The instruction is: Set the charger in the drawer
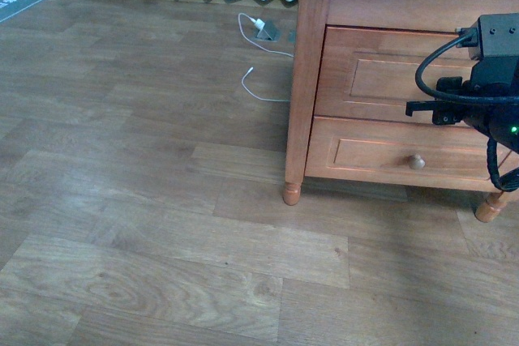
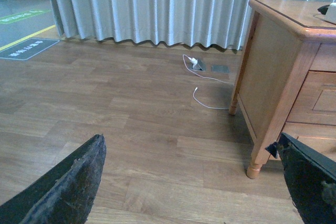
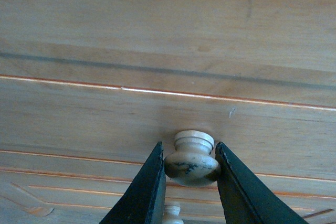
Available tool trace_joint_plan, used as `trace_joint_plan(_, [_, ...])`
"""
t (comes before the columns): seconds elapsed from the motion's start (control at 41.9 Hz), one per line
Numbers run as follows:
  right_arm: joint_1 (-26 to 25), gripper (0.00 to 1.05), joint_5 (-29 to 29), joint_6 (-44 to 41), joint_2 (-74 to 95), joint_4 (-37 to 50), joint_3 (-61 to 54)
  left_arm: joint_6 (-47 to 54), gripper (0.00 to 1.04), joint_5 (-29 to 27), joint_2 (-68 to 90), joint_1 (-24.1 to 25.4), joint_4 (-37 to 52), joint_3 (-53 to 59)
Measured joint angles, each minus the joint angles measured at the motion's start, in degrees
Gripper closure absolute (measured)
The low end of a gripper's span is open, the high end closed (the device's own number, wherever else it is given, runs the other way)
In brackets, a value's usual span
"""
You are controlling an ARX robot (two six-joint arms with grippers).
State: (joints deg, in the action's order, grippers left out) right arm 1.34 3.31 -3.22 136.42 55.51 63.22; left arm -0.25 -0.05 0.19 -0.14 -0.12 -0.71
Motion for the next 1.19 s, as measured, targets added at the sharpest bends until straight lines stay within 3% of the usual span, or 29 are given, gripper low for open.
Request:
trace_joint_plan(0.31, [-0.2, 0.81, -1.4, 0.6, -2.2, 5.4, -7.1, 0.0, 0.06, 0.0, 0.0, 0.0, 0.0, 0.0])
trace_joint_plan(0.907, [-0.6, 0.81, -4.4, 4.8, -6.8, 24.5, -31.8, 0.0, 0.06, 0.0, 0.0, 0.0, 0.0, 0.0])
trace_joint_plan(1.193, [-0.6, 0.81, -4.4, 4.4, -6.8, 24.7, -32.0, 0.0, 0.06, 0.0, 0.0, 0.0, 0.0, 0.0])
